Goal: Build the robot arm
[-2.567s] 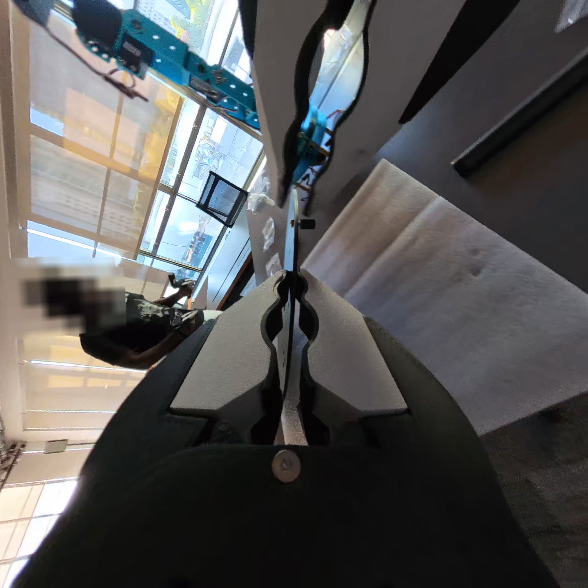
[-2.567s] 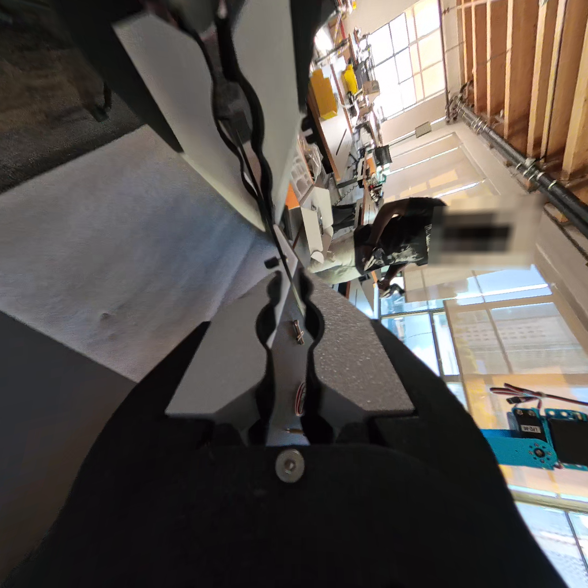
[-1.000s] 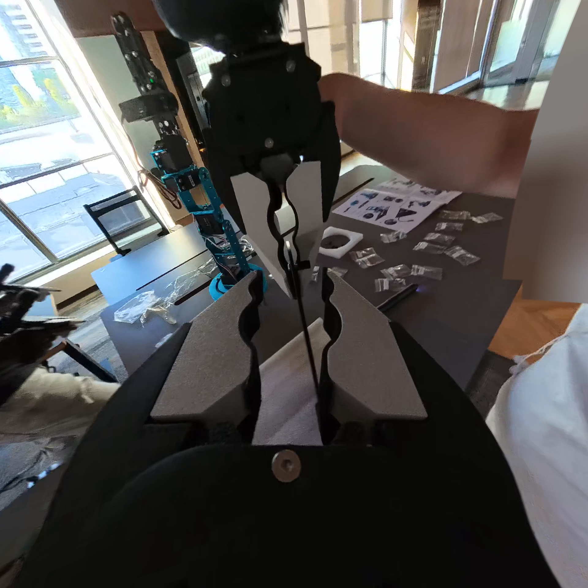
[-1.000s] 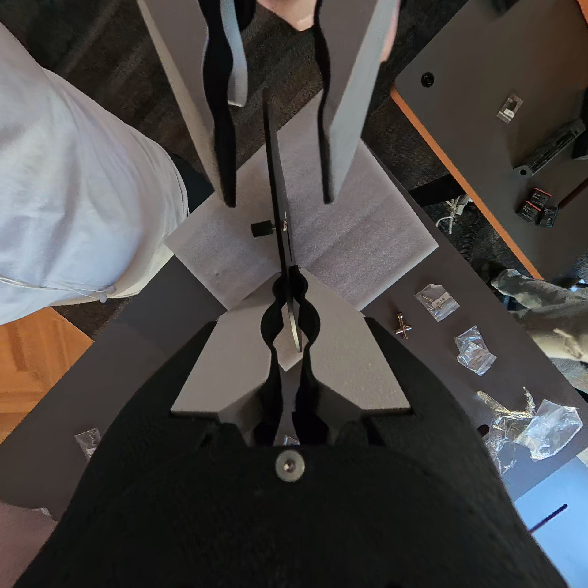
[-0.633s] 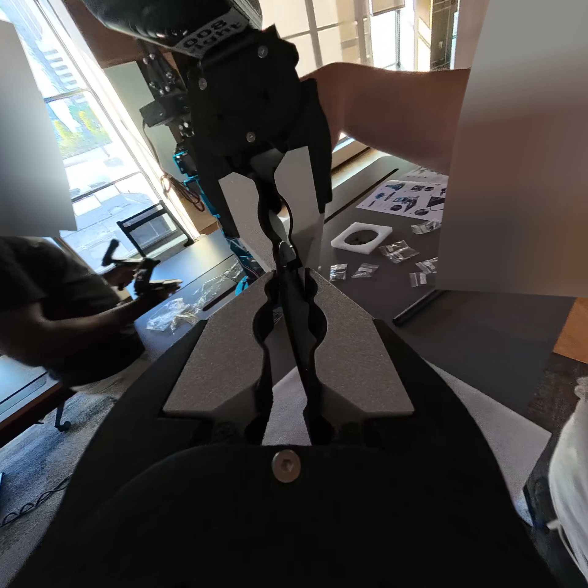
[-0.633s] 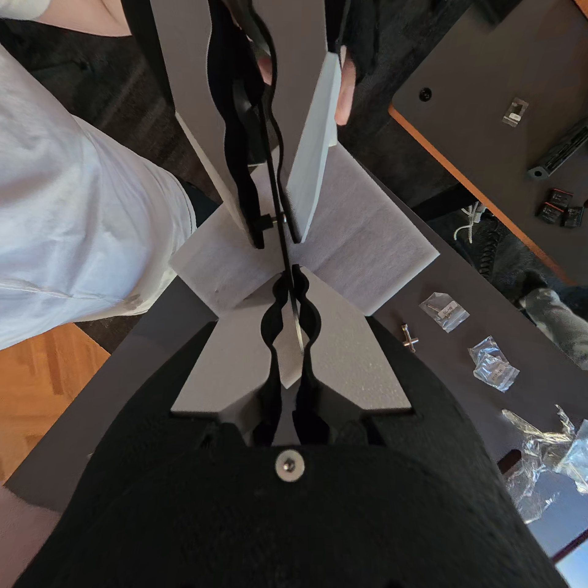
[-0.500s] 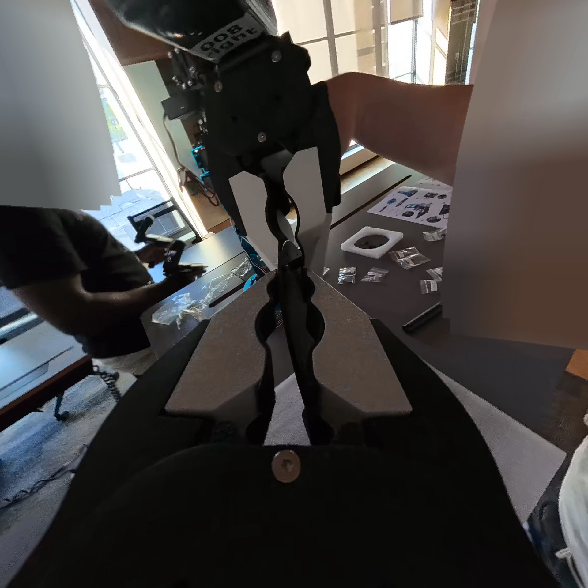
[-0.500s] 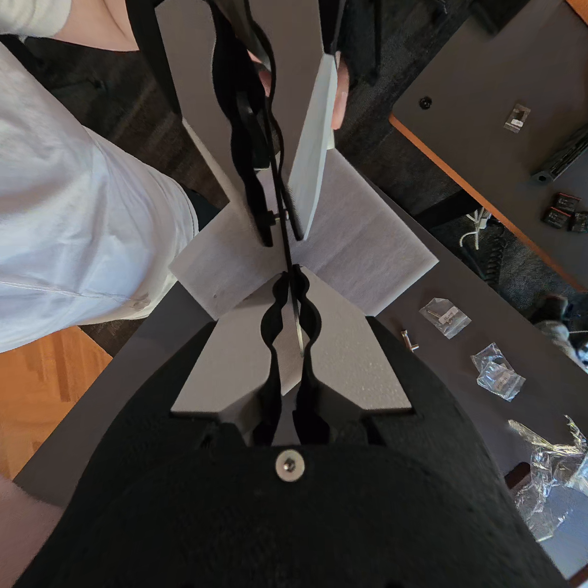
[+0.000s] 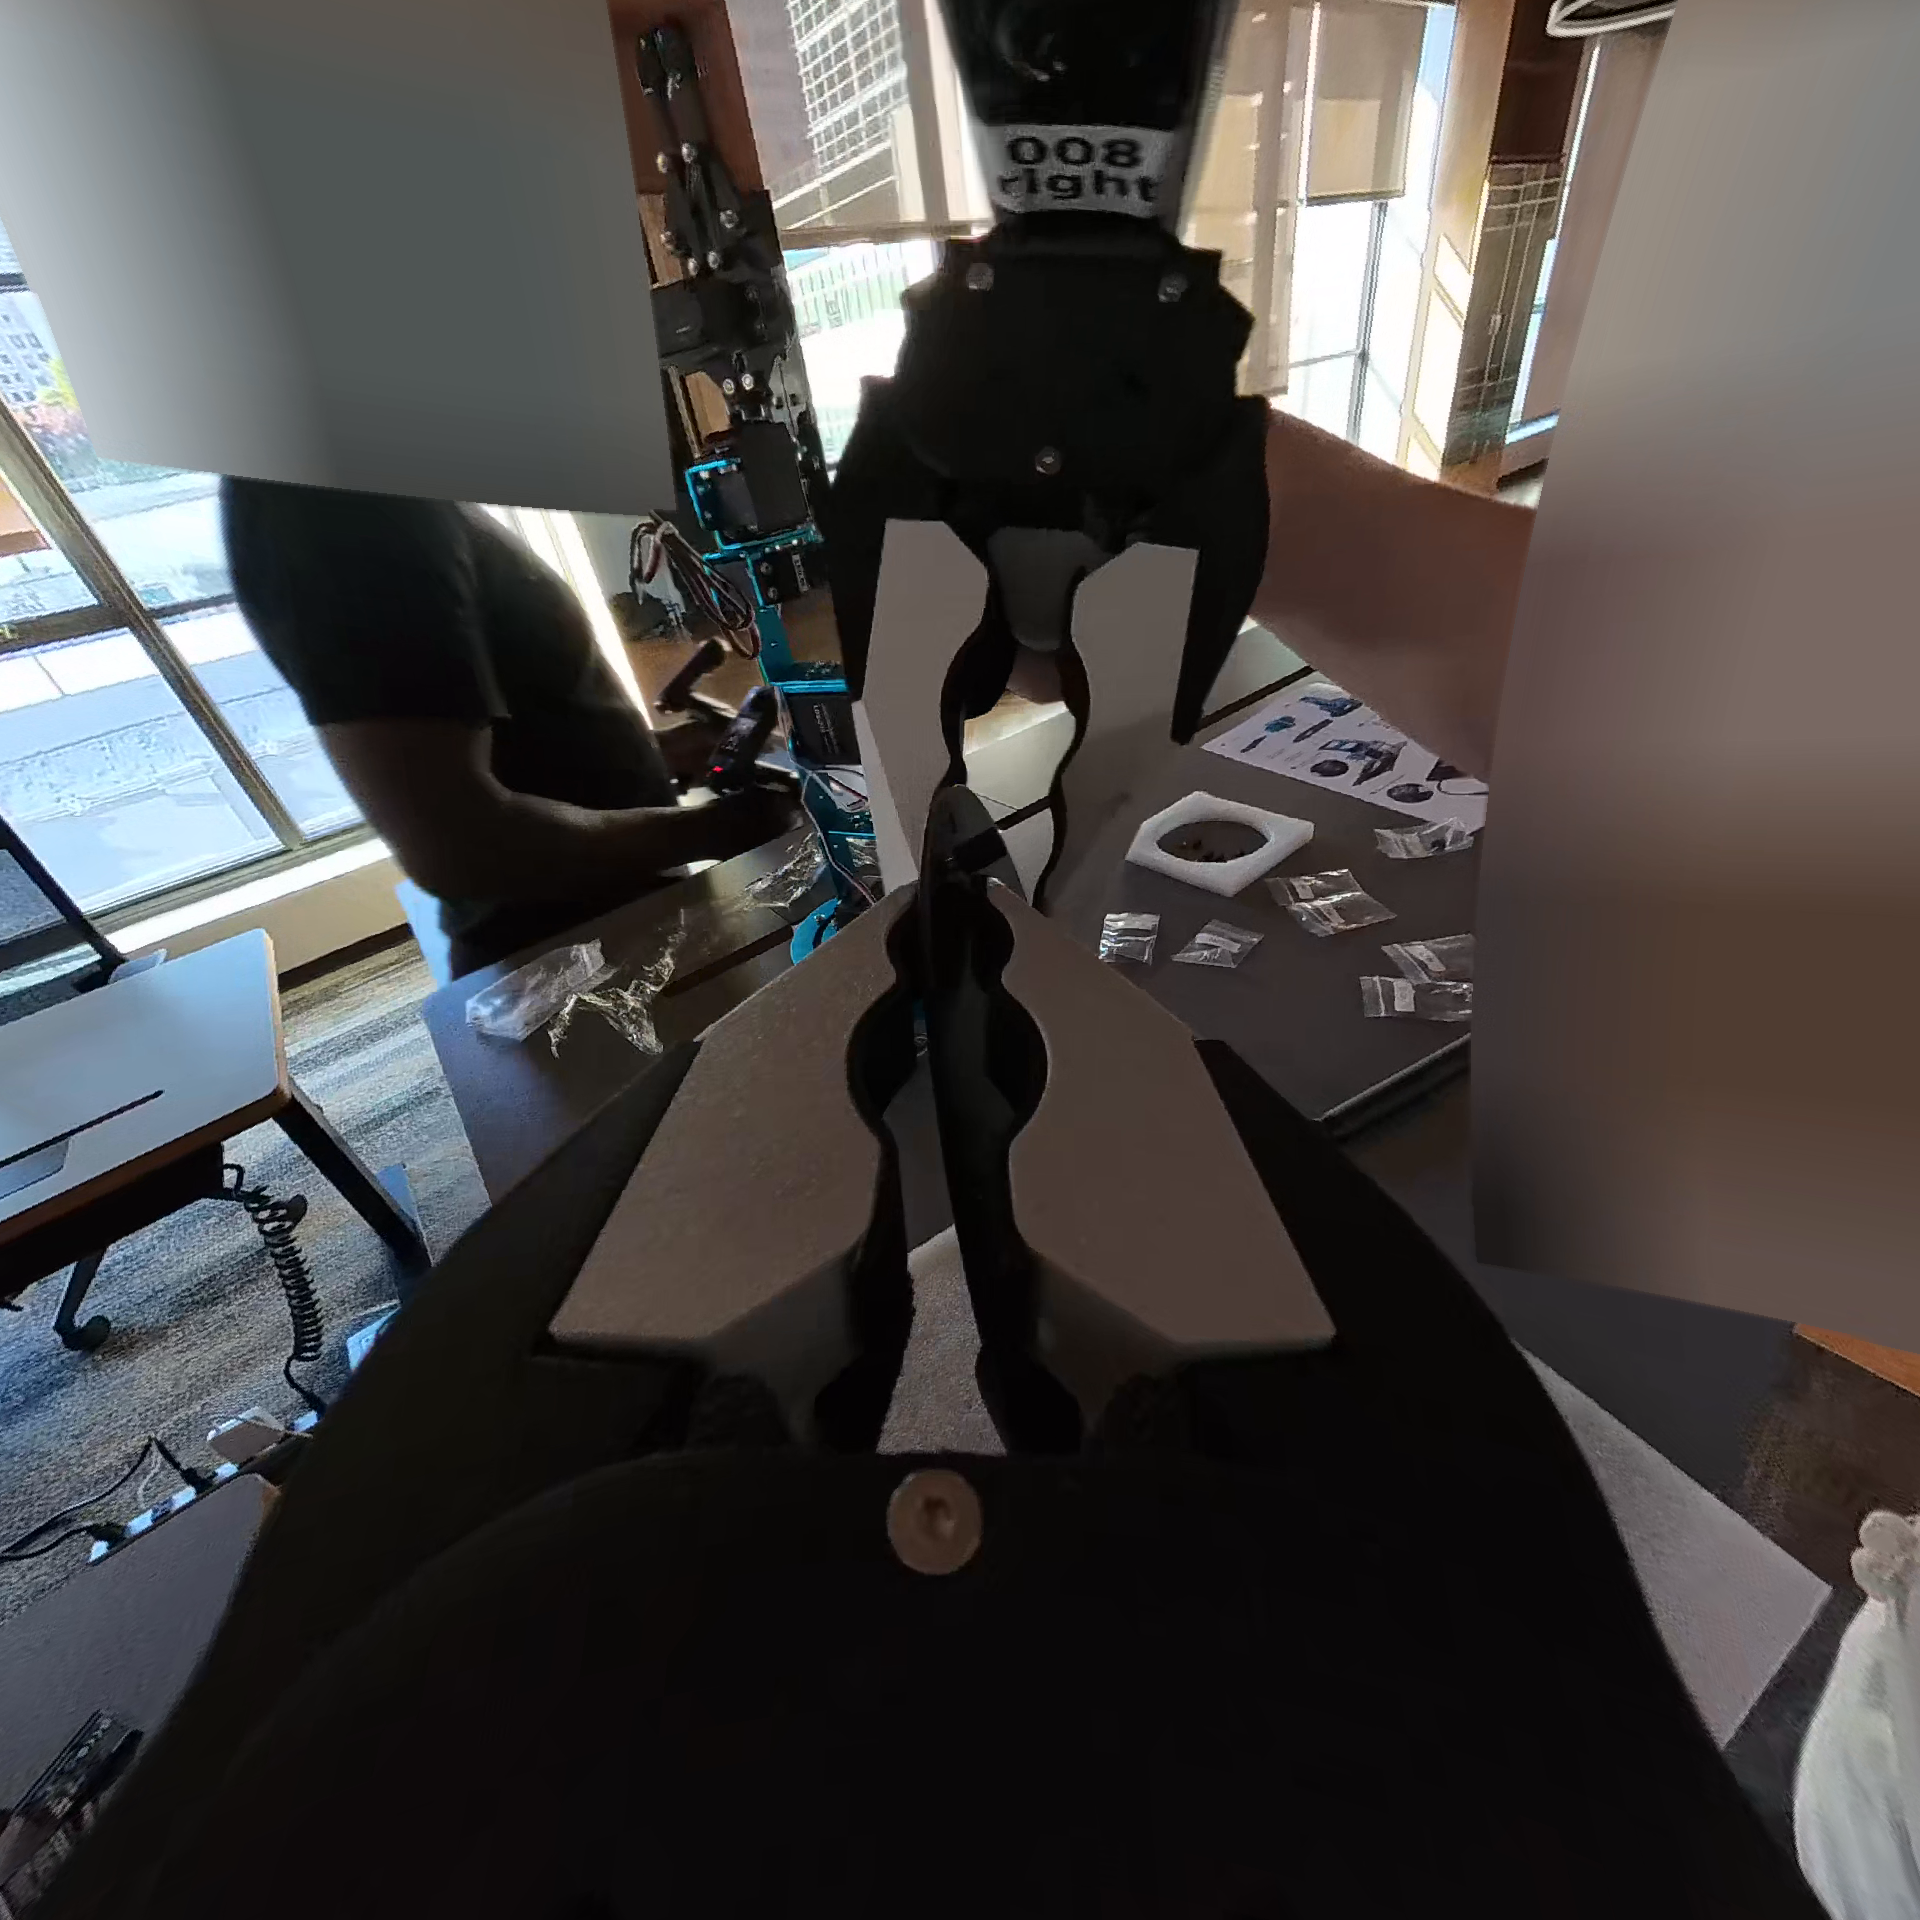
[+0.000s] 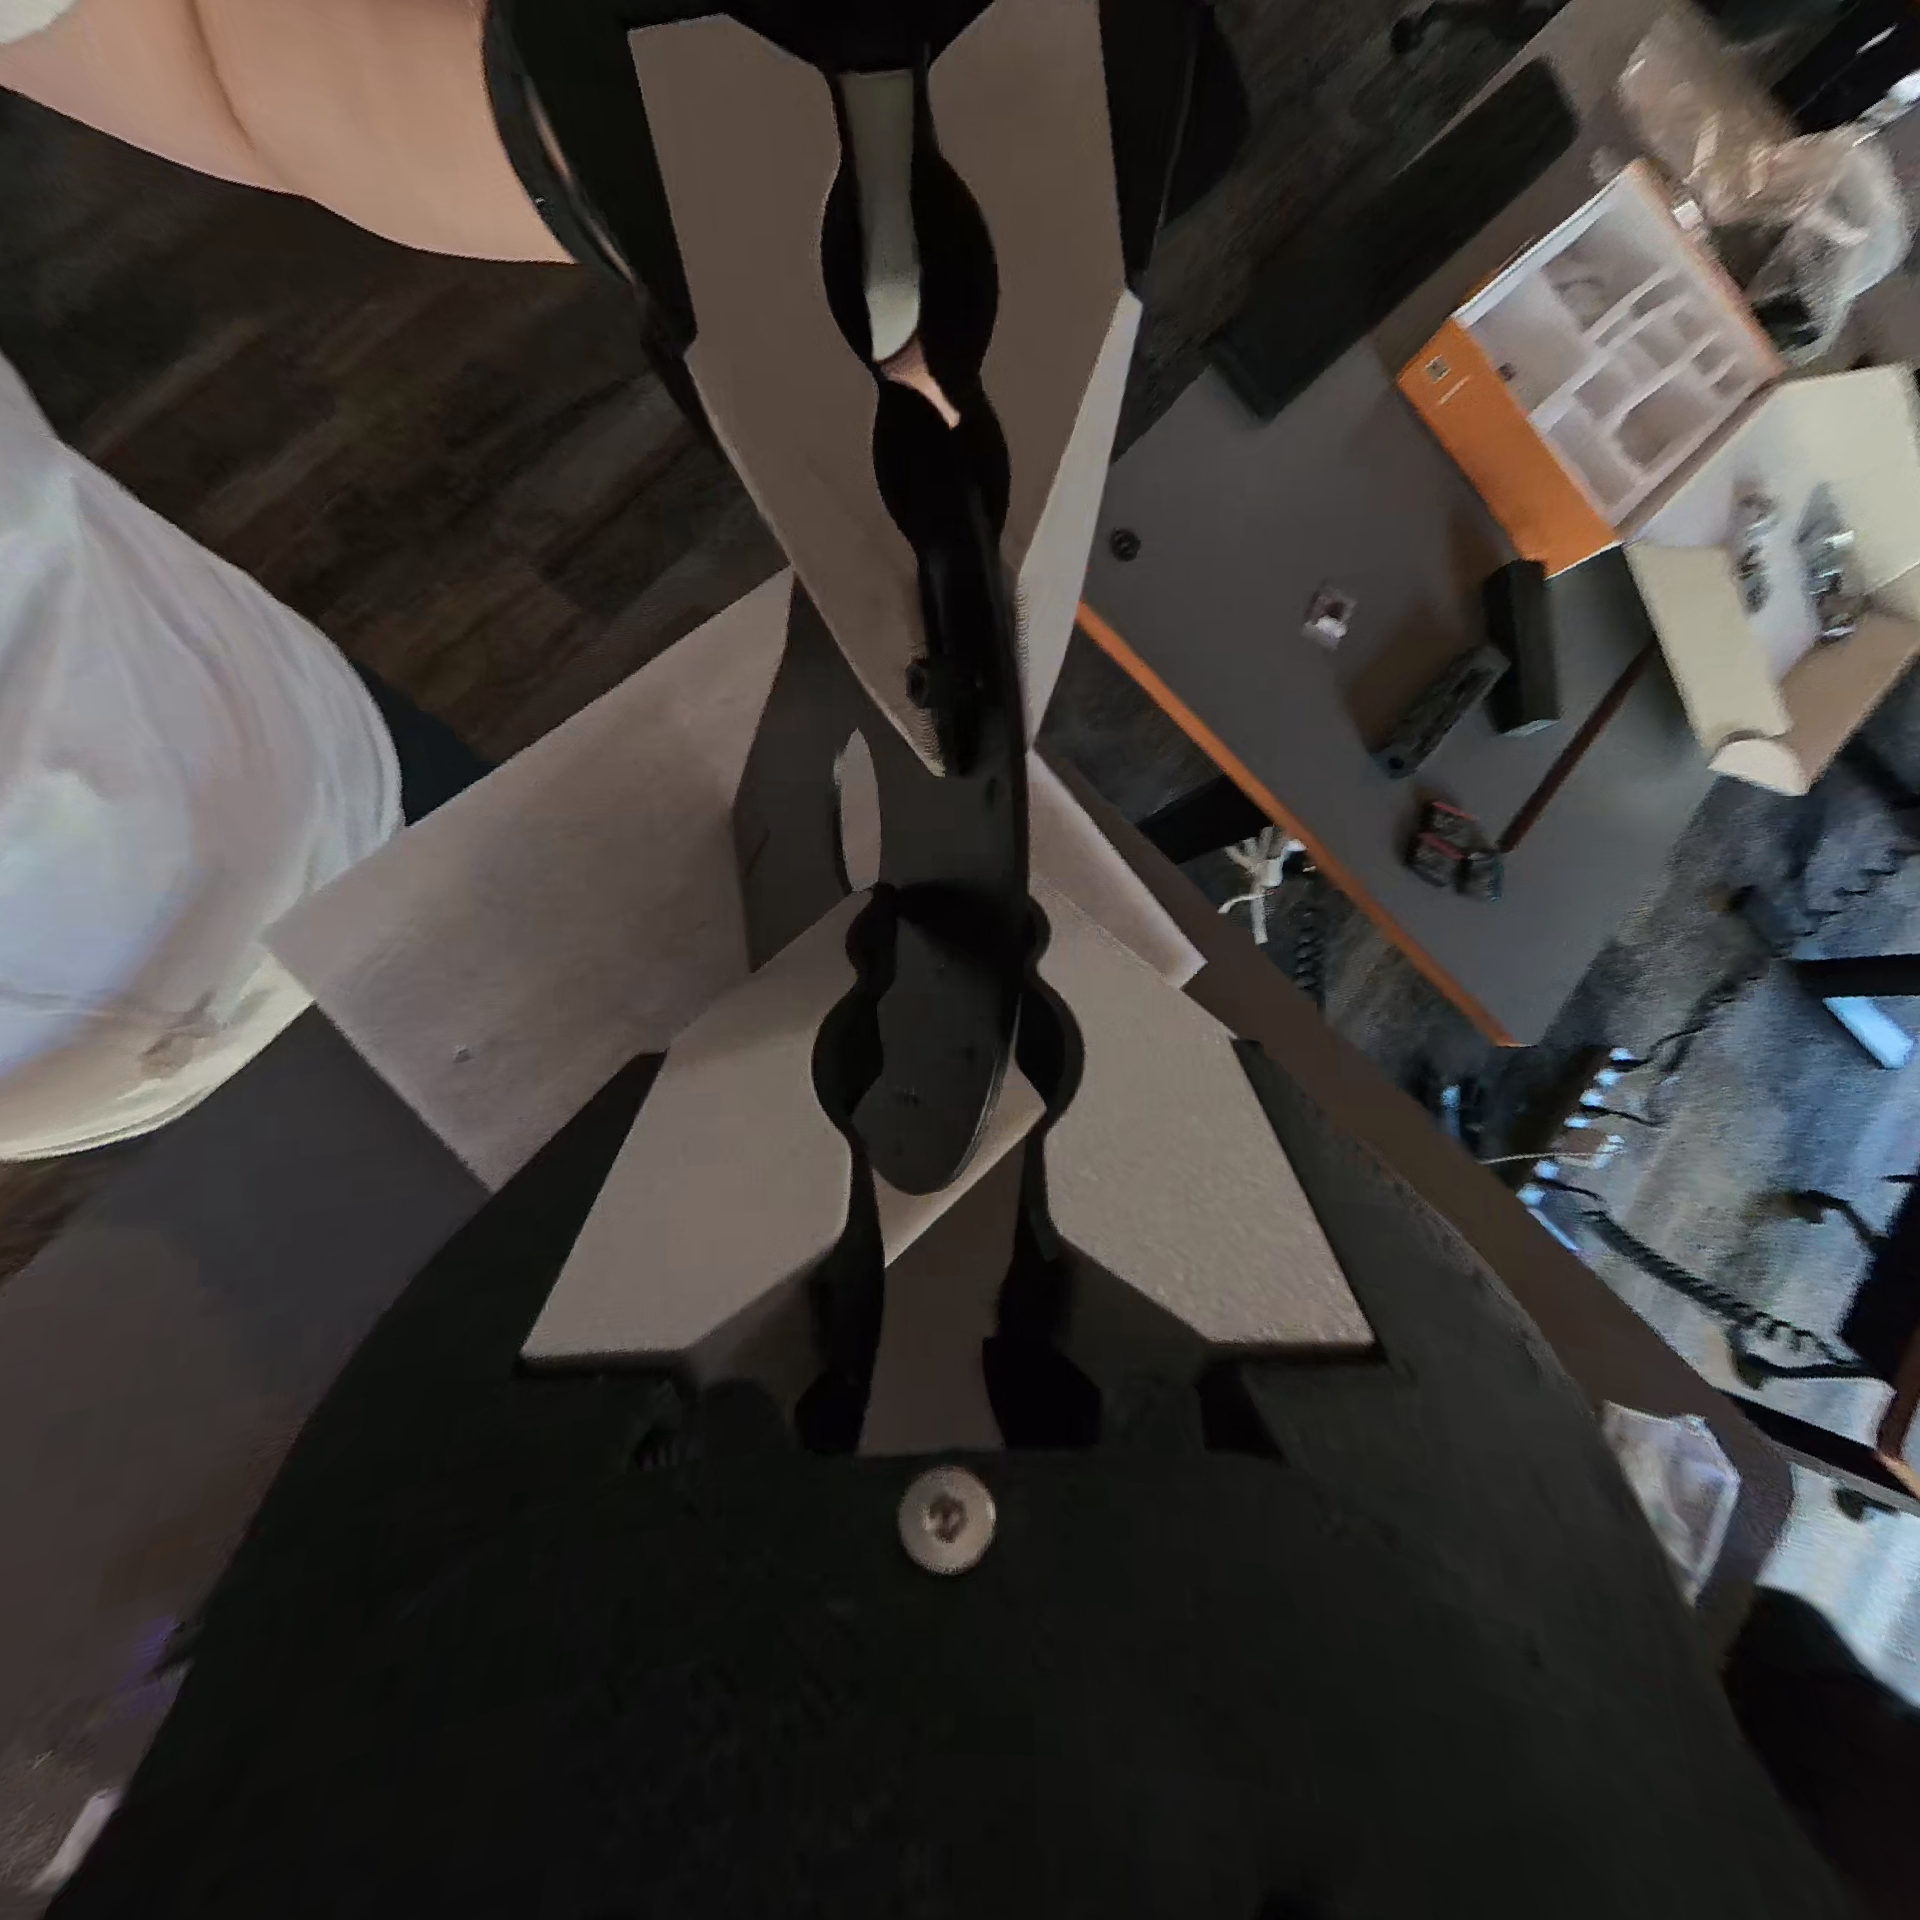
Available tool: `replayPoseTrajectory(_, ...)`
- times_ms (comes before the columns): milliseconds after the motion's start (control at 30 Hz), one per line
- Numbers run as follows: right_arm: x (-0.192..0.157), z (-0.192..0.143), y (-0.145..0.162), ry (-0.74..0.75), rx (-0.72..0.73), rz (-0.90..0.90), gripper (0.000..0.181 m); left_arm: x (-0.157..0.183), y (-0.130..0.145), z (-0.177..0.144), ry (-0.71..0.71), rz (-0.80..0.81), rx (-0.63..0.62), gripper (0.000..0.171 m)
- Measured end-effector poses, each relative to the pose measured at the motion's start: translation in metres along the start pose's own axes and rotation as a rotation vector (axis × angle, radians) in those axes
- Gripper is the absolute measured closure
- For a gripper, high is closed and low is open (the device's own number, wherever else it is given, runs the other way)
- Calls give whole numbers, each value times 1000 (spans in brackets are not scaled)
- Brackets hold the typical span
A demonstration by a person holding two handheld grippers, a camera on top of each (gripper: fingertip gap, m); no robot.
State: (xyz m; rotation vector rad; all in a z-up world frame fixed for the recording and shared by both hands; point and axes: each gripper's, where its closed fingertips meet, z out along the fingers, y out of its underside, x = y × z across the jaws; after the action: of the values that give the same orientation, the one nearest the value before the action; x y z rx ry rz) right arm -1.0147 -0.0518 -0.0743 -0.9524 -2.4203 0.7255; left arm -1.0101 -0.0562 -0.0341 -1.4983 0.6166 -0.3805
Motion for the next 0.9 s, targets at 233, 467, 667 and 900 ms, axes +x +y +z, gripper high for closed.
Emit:
replayPoseTrajectory(233,-15,-52,-27,434,369,58,140,24,-7,2,-43,56,1,169)
replayPoseTrajectory(467,-74,-86,-21,863,512,132,166,54,-12,6,-130,167,-9,168)
replayPoseTrajectory(667,-87,-66,-33,814,531,243,165,78,-13,4,-126,223,-52,169)
replayPoseTrajectory(900,-91,-61,-28,910,489,486,163,94,-13,6,-81,216,-35,171)
